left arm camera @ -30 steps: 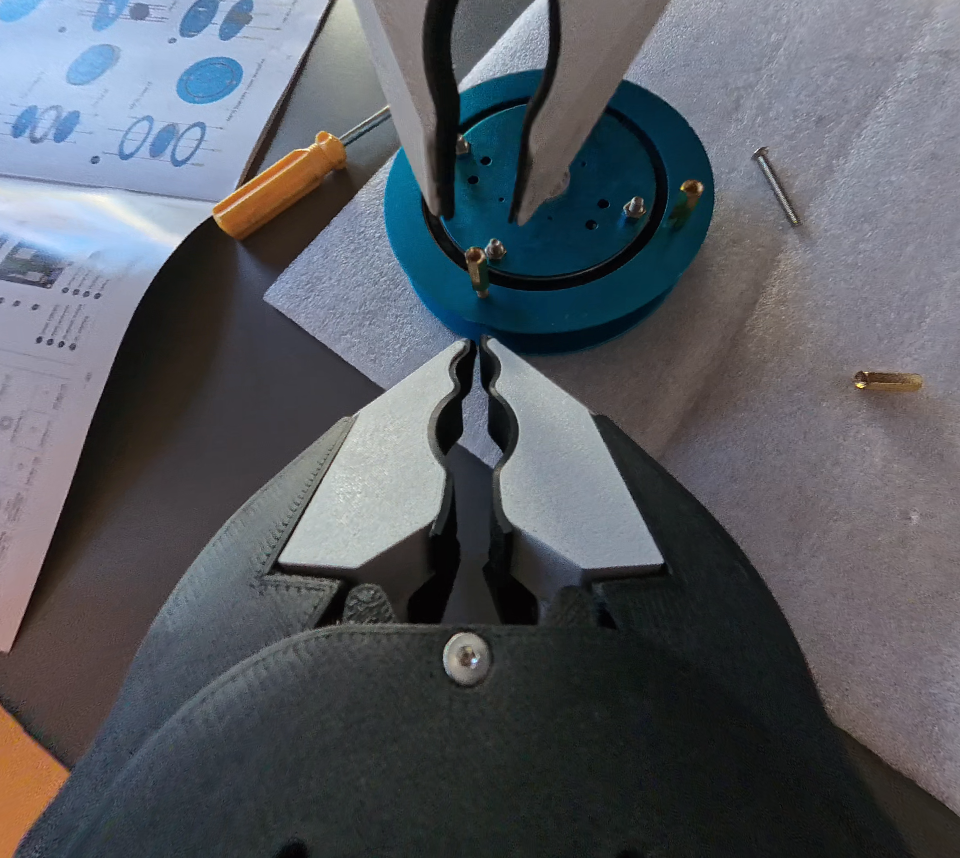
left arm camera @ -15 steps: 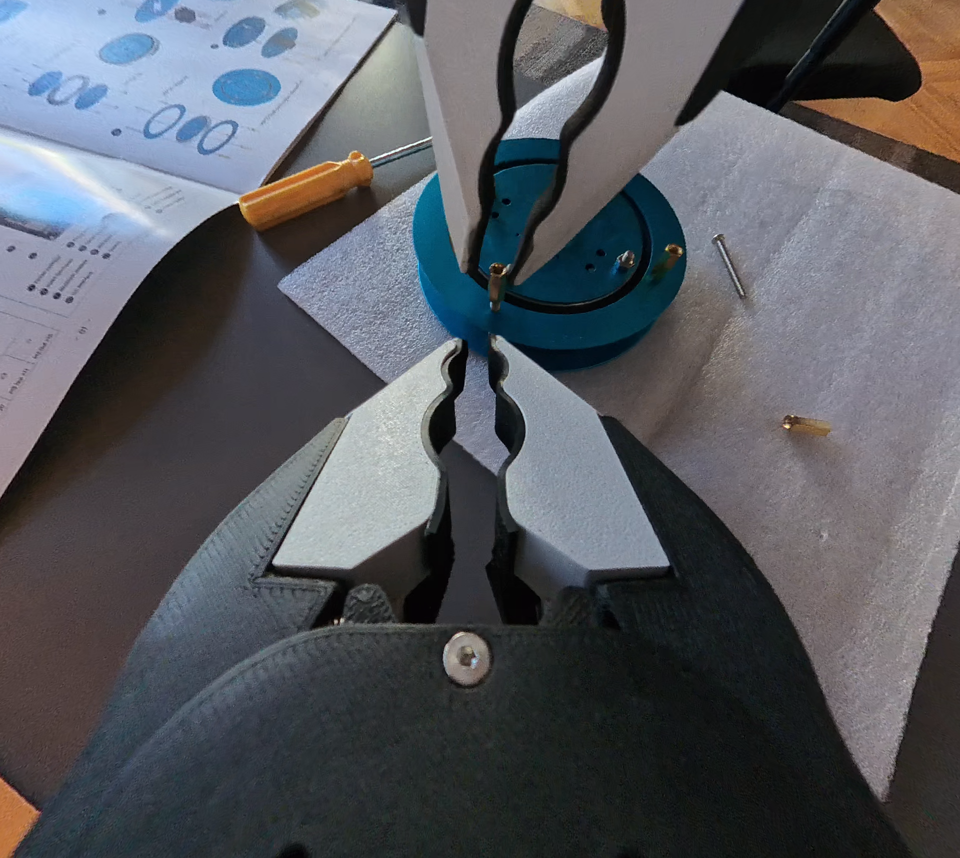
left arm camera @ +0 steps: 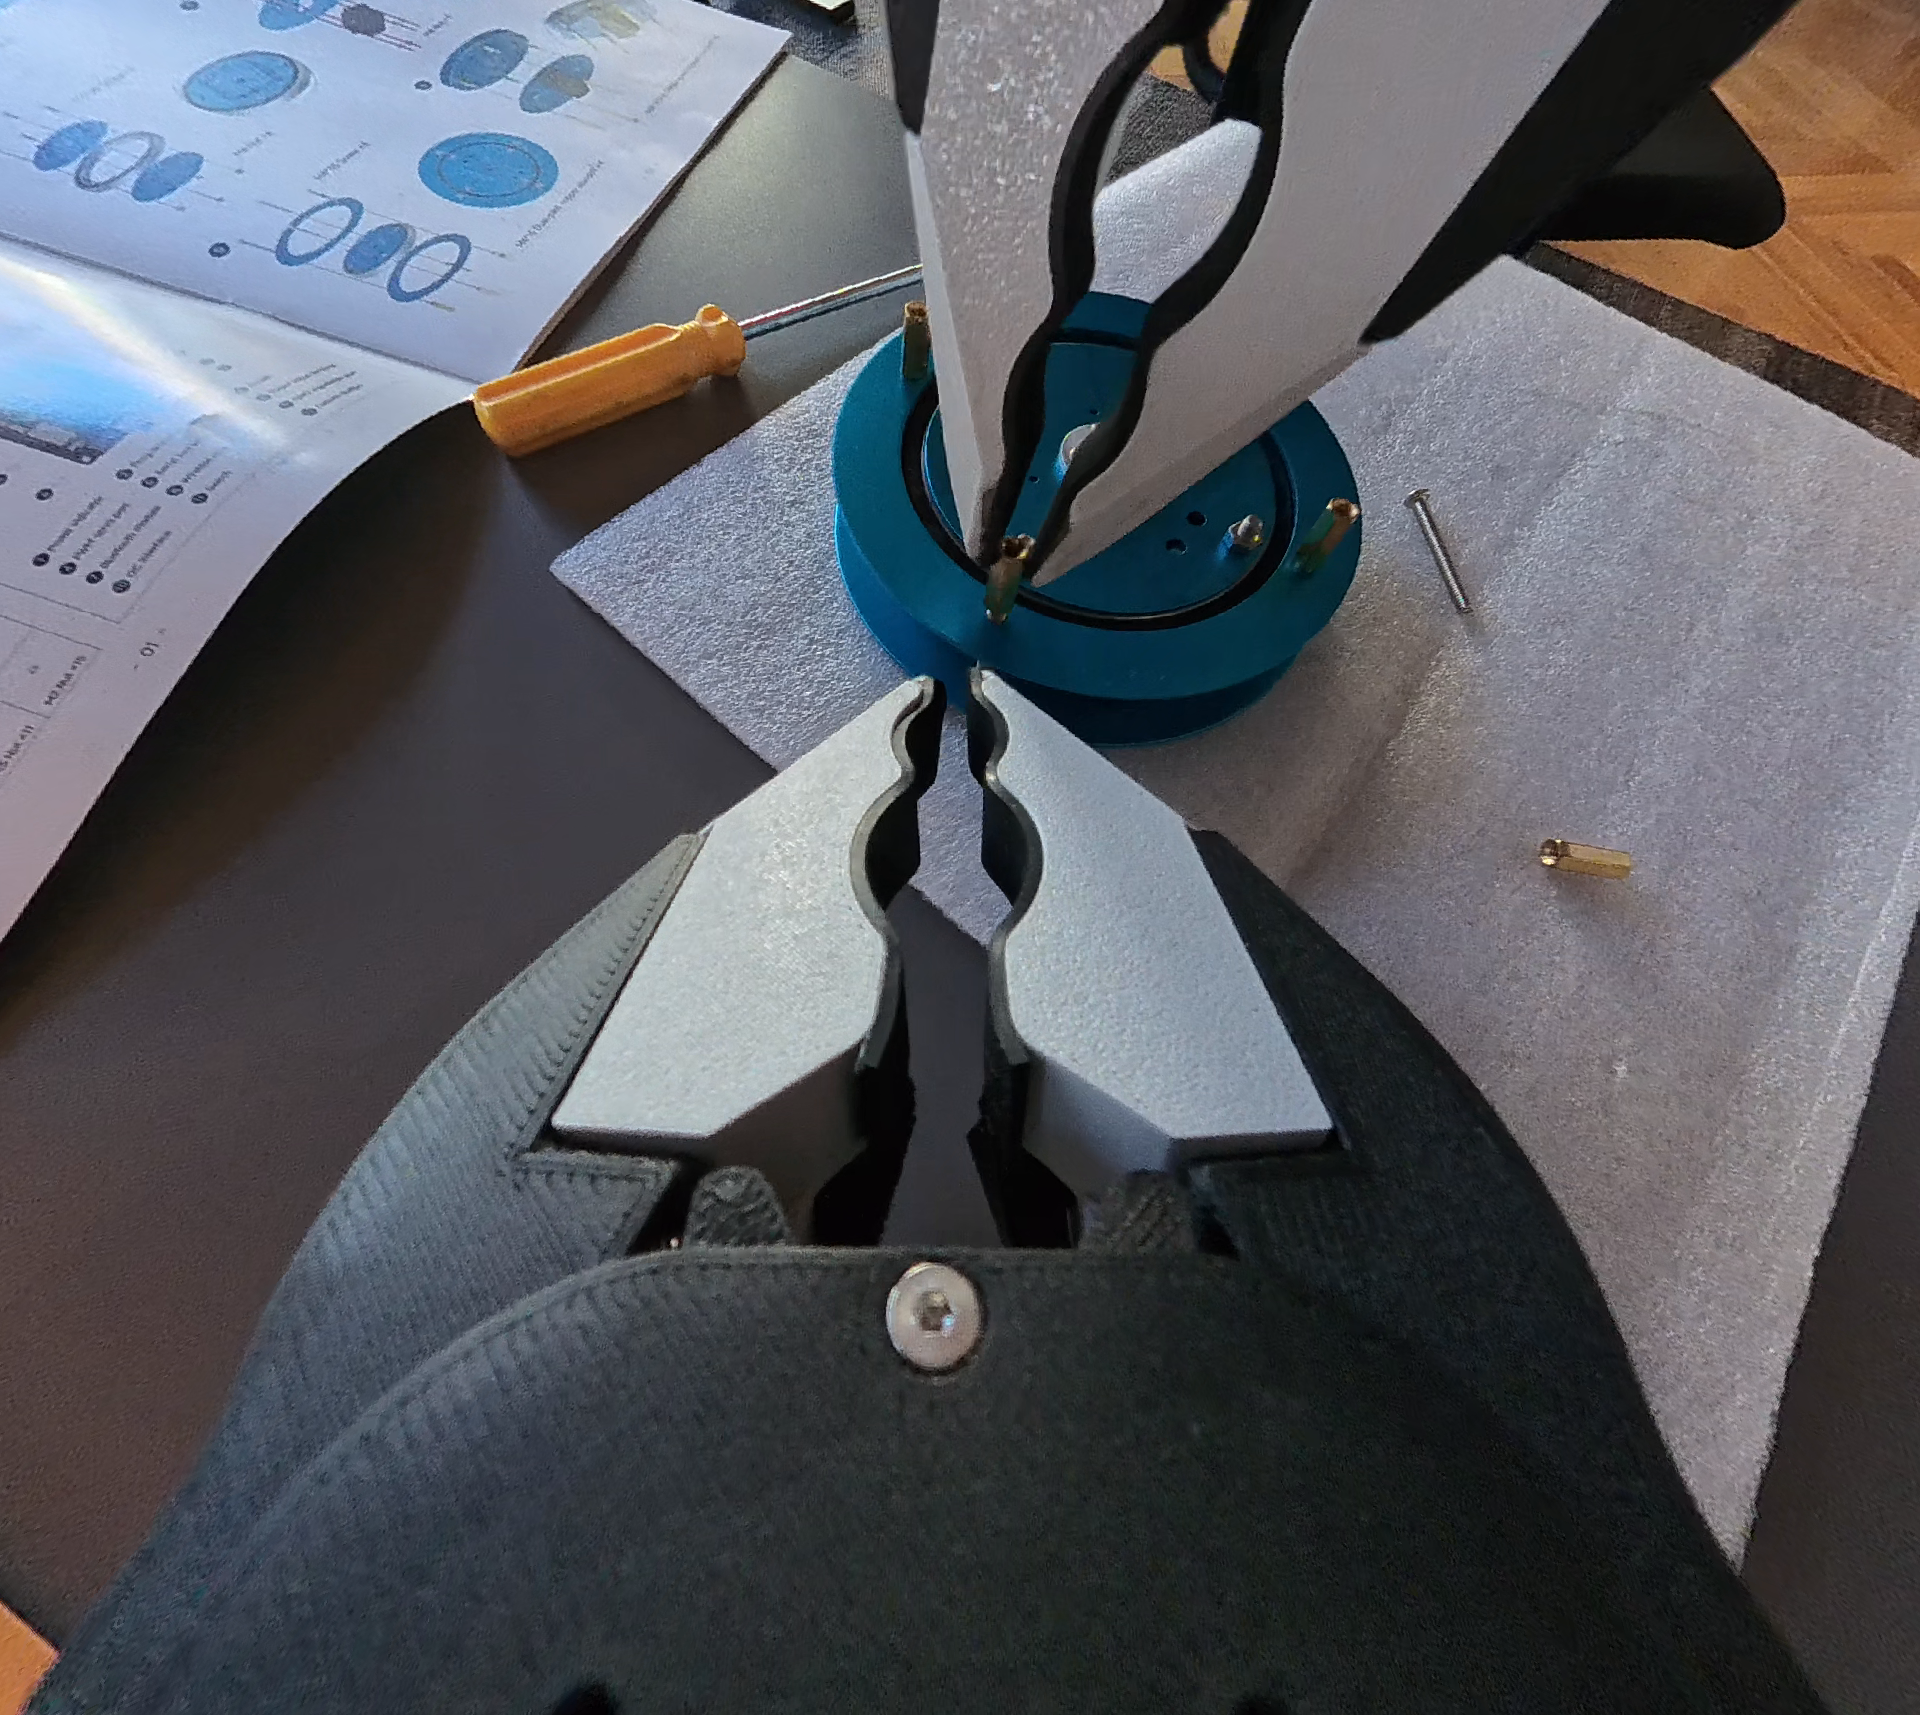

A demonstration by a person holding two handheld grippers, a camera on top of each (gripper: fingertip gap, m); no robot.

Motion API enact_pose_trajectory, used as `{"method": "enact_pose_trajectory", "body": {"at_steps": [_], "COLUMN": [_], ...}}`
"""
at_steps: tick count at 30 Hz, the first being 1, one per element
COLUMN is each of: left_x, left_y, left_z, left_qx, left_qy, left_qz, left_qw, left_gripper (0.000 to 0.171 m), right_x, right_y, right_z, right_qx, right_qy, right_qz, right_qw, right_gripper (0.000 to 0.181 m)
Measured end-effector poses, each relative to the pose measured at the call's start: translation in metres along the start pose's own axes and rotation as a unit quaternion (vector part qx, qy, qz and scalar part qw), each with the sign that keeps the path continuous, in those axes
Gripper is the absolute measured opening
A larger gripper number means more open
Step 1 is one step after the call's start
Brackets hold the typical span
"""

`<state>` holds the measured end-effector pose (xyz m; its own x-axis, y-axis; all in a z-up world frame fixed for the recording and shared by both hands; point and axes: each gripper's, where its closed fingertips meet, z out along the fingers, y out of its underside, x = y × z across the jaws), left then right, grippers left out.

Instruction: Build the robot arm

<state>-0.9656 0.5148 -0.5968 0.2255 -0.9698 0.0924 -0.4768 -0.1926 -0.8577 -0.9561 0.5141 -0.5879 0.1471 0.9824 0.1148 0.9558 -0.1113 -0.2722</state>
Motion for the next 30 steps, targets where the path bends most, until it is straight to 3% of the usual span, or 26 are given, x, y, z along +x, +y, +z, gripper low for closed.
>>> {"method": "enact_pose_trajectory", "body": {"at_steps": [7,13,19,22,24,27,30], "left_x": [-0.001,-0.001,0.001,-0.001,-0.001,-0.001,-0.002], "left_y": [0.0,0.001,-0.004,-0.002,-0.002,-0.002,0.0], "left_z": [0.0,0.001,0.003,0.005,0.005,0.005,0.006], "left_qx": [-0.001,-0.004,0.006,-0.002,0.0,-0.003,-0.01], "left_qy": [-0.002,-0.007,-0.008,-0.005,0.001,0.002,0.002], "left_qz": [-0.005,0.0,0.009,-0.005,-0.011,-0.014,-0.021], "left_qw": [1.0,1.0,1.0,1.0,1.0,1.0,1.0], "left_gripper": [0.002,0.002,0.007,0.007,0.008,0.008,0.006], "right_x": [0.004,0.008,0.004,-0.001,-0.002,-0.005,0.015], "right_y": [0.002,0.005,0.003,0.001,0.0,-0.005,-0.006], "right_z": [0.001,0.003,0.002,0.001,-0.003,-0.011,-0.012], "right_qx": [0.013,0.01,0.011,0.002,0.002,0.037,0.044], "right_qy": [0.017,0.05,0.03,-0.007,-0.027,-0.027,0.058], "right_qz": [0.131,0.257,0.26,0.216,0.146,-0.068,-0.229], "right_qw": [0.991,0.965,0.965,0.976,0.989,0.997,0.971], "right_gripper": [0.006,0.007,0.007,0.006,0.018,0.023,0.014]}}
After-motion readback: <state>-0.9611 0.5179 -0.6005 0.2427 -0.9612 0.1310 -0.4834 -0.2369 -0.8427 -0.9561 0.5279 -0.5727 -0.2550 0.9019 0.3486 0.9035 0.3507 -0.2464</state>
